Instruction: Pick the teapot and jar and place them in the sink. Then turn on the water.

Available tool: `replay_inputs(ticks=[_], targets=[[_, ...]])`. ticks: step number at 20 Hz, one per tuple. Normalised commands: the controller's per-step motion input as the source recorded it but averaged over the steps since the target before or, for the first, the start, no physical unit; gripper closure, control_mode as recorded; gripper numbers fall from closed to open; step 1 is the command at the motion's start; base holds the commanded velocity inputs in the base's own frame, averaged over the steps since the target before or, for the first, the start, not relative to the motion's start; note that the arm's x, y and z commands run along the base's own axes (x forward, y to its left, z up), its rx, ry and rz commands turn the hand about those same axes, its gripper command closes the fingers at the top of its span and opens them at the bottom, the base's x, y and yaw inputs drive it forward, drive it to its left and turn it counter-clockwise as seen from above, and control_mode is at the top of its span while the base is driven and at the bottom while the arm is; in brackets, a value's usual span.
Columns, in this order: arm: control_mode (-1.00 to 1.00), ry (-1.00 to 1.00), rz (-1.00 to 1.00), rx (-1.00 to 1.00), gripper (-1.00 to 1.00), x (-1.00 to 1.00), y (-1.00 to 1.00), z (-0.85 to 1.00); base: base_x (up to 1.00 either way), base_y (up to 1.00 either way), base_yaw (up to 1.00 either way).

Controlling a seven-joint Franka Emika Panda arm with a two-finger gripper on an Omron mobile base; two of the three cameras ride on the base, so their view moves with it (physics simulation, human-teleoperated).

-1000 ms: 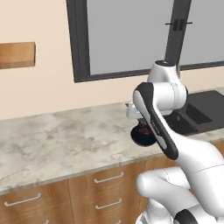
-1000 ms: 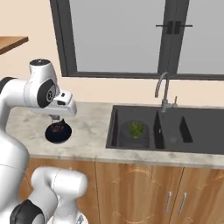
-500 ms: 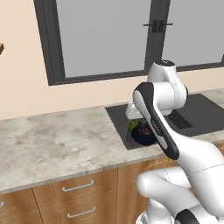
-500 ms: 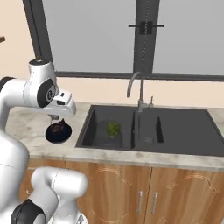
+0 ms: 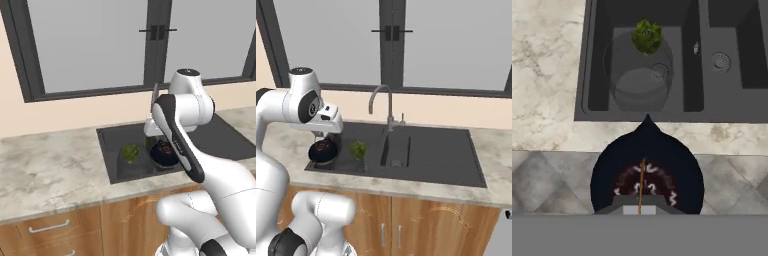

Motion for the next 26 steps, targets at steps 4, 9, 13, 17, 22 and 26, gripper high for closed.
replay_inputs(ticks=[4,9,13,17,22,26], targets=[[1.0,0.0,0.0,0.0,1.0,0.0,0.0,0.0,0.43,-0.62,0.12],[1.0,0.0,0.0,0.0,1.0,0.0,0.0,0.0,0.29,-0.58,0.1],[1.0,0.0,0.0,0.0,1.0,0.0,0.0,0.0,0.27,-0.42,0.03],[1.0,0.0,0.0,0.0,1.0,0.0,0.0,0.0,0.3,-0.24,0.0],[1.0,0.0,0.0,0.0,1.0,0.0,0.0,0.0,0.26,-0.19,0.0],[1.0,0.0,0.0,0.0,1.0,0.0,0.0,0.0,0.29,-0.15,-0.06]])
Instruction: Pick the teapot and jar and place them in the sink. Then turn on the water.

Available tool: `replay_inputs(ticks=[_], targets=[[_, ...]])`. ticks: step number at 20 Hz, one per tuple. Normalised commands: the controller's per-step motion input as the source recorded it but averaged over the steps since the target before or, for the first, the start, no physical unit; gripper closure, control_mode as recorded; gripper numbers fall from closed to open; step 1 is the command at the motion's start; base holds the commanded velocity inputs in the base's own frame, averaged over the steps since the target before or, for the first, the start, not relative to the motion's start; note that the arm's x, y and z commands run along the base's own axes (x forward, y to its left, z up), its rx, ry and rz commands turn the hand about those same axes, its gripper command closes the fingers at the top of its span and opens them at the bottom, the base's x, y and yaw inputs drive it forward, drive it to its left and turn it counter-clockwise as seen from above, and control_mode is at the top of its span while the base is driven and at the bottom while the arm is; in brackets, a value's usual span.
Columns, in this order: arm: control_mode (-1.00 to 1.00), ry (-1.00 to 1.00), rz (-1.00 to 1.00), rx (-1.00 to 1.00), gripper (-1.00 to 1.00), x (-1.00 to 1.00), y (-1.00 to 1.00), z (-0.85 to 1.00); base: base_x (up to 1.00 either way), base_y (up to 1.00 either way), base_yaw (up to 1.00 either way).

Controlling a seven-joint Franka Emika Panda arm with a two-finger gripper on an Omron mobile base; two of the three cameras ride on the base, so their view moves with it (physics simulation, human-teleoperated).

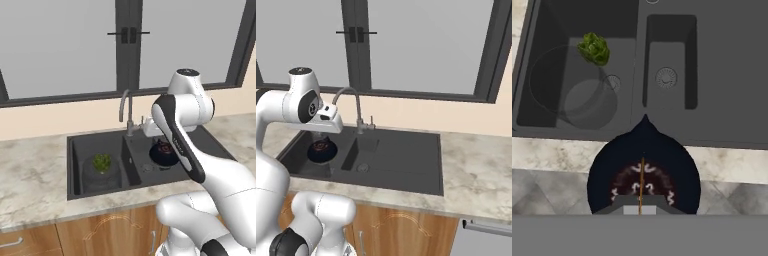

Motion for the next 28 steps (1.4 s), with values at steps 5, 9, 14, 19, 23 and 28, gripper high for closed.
replay_inputs(ticks=[5,9,14,19,23,28], targets=[[1.0,0.0,0.0,0.0,1.0,0.0,0.0,0.0,0.25,-0.2,-0.11],[1.0,0.0,0.0,0.0,1.0,0.0,0.0,0.0,0.27,-0.32,-0.01],[1.0,0.0,0.0,0.0,1.0,0.0,0.0,0.0,0.32,-0.38,0.0],[1.0,0.0,0.0,0.0,1.0,0.0,0.0,0.0,0.41,-0.05,0.0],[1.0,0.0,0.0,0.0,1.0,0.0,0.0,0.0,0.48,0.0,0.0],[-1.0,0.0,0.0,0.0,1.0,0.0,0.0,0.0,0.05,0.0,0.0]])
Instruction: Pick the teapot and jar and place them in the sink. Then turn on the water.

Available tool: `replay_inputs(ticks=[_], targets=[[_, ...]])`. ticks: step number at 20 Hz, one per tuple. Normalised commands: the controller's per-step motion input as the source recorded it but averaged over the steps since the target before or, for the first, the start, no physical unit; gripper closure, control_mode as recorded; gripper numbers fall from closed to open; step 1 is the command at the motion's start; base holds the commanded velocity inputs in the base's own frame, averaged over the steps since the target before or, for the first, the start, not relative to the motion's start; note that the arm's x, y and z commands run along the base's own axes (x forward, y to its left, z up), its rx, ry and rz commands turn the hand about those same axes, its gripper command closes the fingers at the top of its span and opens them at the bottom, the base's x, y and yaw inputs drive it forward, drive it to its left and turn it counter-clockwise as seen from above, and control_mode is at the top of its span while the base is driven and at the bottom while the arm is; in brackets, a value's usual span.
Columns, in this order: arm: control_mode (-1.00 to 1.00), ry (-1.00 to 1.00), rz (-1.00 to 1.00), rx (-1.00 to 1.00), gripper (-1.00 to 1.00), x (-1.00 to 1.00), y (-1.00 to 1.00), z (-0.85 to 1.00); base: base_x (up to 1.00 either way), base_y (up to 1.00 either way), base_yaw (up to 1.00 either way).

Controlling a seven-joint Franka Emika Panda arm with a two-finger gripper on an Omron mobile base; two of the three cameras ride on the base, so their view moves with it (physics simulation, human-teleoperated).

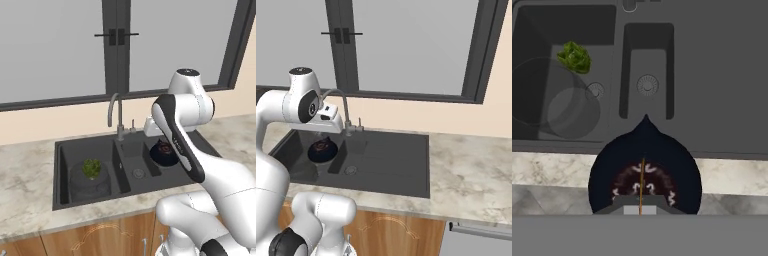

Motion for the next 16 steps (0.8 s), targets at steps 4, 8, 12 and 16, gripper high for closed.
replay_inputs(ticks=[4,8,12,16], targets=[[-1.0,0.0,0.0,0.0,1.0,0.0,0.3,-0.03,0.0,0.0,0.0],[-1.0,0.0,0.0,0.0,1.0,0.0,0.74,0.0,0.0,0.0,0.0],[-1.0,0.0,0.01,0.0,1.0,0.0,0.59,-0.01,0.0,0.0,0.0],[-1.0,0.0,0.05,0.0,1.0,0.0,0.33,-0.08,0.0,0.0,0.0]])
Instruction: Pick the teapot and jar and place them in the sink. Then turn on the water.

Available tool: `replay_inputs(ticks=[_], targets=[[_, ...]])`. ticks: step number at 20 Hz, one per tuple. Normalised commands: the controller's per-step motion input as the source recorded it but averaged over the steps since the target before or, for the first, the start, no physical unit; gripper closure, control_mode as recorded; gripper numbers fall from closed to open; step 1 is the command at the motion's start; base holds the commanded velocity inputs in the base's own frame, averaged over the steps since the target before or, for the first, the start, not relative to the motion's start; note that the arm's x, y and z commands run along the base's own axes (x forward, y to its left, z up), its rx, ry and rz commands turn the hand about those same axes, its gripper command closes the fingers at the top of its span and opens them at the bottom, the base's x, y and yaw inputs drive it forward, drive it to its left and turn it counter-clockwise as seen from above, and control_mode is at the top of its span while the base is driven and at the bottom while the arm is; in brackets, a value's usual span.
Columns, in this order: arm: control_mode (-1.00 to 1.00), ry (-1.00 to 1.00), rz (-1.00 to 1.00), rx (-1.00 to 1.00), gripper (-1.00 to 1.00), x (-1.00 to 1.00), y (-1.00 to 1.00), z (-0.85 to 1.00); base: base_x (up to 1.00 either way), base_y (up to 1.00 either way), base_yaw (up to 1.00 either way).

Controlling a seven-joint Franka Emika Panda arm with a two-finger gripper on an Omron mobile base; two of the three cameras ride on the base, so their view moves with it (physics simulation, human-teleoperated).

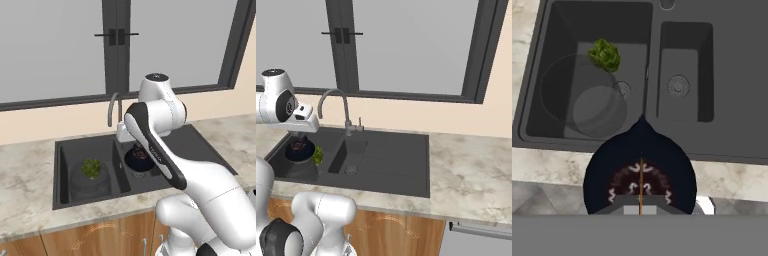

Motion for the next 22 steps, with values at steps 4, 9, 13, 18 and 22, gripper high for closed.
replay_inputs(ticks=[4,9,13,18,22], targets=[[-1.0,0.0,0.06,0.0,1.0,0.0,0.26,-0.14,0.0,0.0,0.0],[-1.0,0.0,0.05,0.0,1.0,0.0,0.32,-0.14,0.0,0.0,0.0],[-1.0,0.0,0.05,0.0,1.0,0.0,0.37,-0.09,0.0,0.0,0.0],[-1.0,0.0,0.05,0.0,1.0,0.06,0.38,-0.07,0.0,0.0,0.0],[-1.0,0.0,0.04,0.0,1.0,0.08,0.32,-0.08,0.0,0.0,0.0]])
